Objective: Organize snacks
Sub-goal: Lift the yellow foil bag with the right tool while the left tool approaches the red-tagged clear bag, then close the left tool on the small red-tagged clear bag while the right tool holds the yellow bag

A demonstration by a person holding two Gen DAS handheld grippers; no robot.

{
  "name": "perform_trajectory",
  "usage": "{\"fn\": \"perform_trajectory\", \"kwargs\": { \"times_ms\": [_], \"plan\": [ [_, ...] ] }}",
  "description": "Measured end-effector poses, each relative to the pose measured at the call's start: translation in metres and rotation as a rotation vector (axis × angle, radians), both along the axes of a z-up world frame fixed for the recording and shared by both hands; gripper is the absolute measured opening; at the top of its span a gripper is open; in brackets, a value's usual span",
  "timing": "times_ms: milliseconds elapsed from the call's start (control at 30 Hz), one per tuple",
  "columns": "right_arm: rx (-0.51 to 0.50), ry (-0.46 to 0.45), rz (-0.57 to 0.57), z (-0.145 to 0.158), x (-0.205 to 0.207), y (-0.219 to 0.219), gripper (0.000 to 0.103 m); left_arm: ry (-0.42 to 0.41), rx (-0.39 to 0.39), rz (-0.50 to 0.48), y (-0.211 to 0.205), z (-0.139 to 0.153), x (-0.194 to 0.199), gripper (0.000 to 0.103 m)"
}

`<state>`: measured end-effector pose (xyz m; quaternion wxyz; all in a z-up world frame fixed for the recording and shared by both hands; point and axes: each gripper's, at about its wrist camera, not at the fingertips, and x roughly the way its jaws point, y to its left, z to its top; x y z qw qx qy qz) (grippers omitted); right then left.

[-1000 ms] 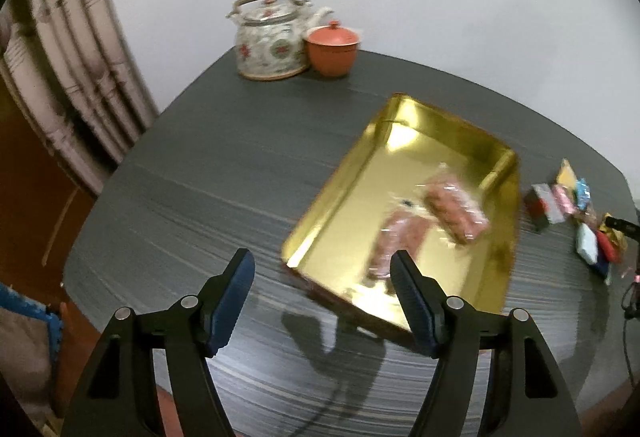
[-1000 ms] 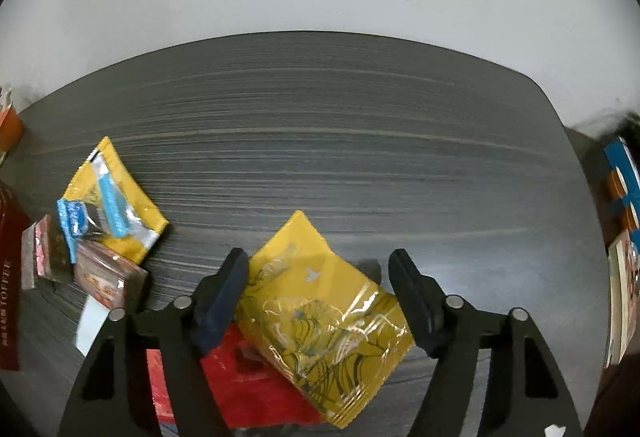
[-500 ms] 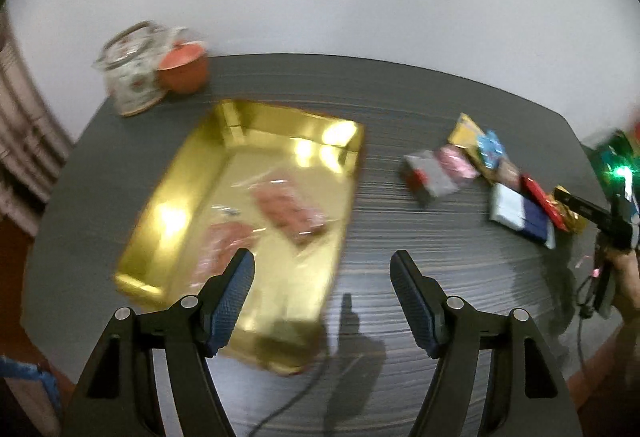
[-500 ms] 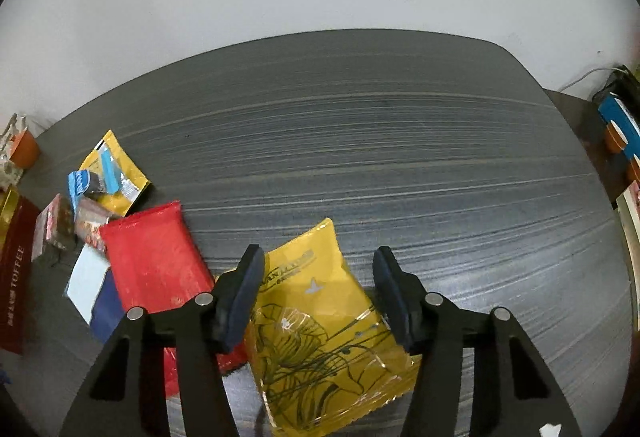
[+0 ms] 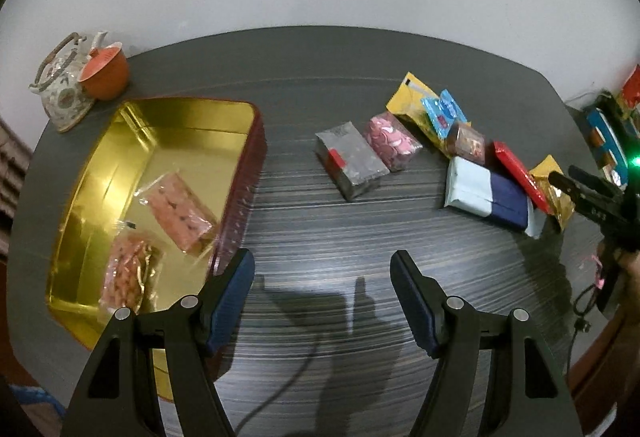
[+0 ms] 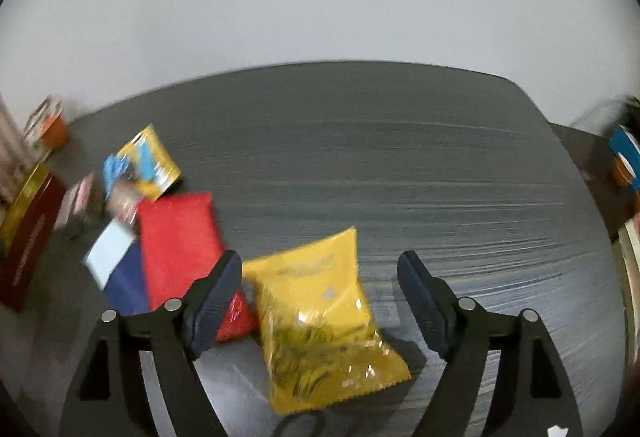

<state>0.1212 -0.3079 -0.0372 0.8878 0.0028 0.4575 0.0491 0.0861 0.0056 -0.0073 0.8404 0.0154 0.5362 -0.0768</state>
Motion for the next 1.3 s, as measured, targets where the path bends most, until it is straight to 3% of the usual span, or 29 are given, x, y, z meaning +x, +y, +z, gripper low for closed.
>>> {"fn": "perform_trajectory", "kwargs": {
  "times_ms": [133, 233, 333, 367, 867, 1300],
  "plan": [
    [-0.117, 0.007, 0.061, -0.008, -0.007, 0.007, 0.080, 0.011, 0.000, -0.005, -0.007, -0.005, 0.004, 0.071],
    [-0.116, 0.011, 0.077, -0.023, -0.002, -0.006, 0.077, 0.014, 0.004, -0.009, -0.012, -0.007, 0.007, 0.071],
    [-0.078, 0.004, 0.070, -0.026, 0.001, -0.010, 0.055, 0.014, 0.018, -0.010, -0.015, -0.008, 0.011, 0.071],
    [-0.068, 0.000, 0.064, -0.027, 0.002, -0.012, 0.054, 0.013, 0.020, -0.007, -0.015, -0.009, 0.013, 0.071],
    [-0.085, -0.036, -0.128, -0.032, 0.018, 0.015, 0.054, 0.026, 0.026, -0.008, -0.025, -0.020, 0.025, 0.071],
    [-0.069, -0.031, -0.147, -0.031, 0.023, 0.015, 0.055, -0.004, -0.010, 0.007, -0.039, -0.022, 0.049, 0.071]
  ]
}}
